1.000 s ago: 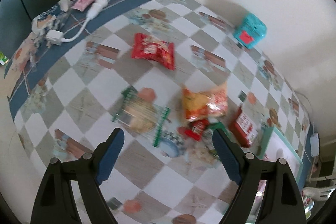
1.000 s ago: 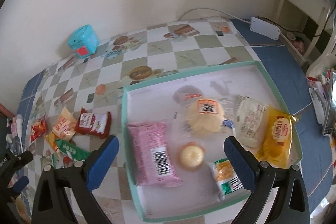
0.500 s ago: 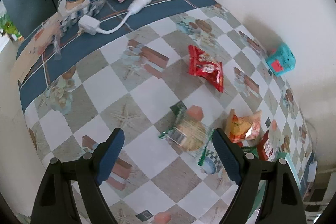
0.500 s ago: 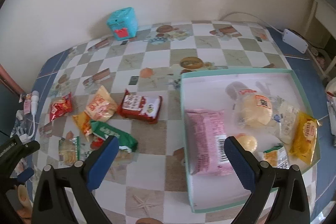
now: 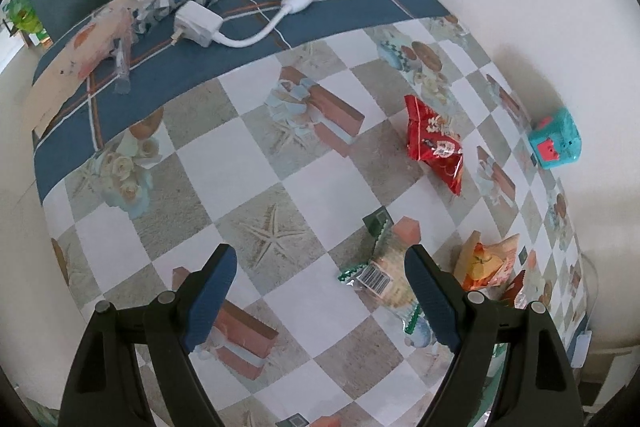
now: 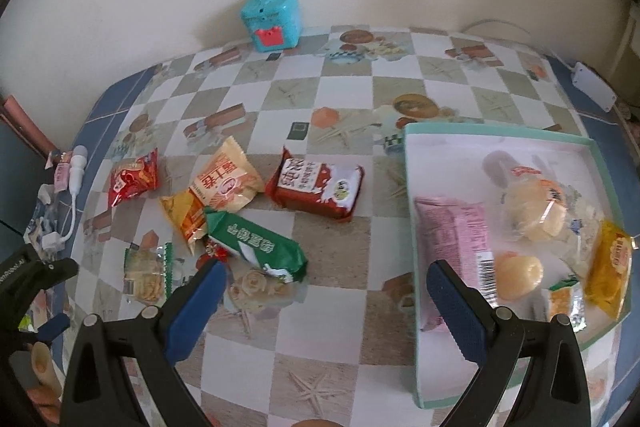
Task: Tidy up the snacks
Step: 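Close right gripper on the green-wrapped bar while left gripper moves to the round biscuit pack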
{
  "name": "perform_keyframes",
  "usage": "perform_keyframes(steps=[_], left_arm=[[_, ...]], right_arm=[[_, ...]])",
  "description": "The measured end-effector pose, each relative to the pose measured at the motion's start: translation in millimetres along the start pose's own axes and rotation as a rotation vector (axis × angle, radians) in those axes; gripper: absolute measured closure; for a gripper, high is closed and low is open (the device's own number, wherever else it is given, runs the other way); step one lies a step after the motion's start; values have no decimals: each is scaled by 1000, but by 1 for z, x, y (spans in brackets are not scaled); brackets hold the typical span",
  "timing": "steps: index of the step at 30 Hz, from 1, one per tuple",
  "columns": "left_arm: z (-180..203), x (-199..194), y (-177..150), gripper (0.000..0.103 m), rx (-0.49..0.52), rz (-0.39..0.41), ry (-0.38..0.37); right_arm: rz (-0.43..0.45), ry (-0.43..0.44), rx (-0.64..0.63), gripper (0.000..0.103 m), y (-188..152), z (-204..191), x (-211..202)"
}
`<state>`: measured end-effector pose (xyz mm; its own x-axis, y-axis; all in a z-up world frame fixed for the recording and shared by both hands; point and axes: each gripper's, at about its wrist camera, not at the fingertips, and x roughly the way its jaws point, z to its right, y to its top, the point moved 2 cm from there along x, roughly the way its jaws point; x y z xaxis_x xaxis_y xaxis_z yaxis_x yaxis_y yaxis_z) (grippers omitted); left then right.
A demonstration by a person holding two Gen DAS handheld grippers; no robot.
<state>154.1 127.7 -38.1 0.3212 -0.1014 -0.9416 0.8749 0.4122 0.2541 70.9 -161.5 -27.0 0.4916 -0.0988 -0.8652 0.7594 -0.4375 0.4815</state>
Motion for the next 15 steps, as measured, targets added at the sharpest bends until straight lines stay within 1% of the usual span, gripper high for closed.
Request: perform_keyframes(steps=[5, 11, 15], left_arm=[[12, 15, -2, 17, 50, -42, -7], [36, 39, -9, 17, 131, -100, -27], [50, 53, -11, 17, 182, -123, -31]], right_arm=[[-17, 11, -3, 1, 1, -6, 12], [-34, 28, -12, 1, 3, -17, 25], [-43, 52, -8, 1, 5, -23, 33]])
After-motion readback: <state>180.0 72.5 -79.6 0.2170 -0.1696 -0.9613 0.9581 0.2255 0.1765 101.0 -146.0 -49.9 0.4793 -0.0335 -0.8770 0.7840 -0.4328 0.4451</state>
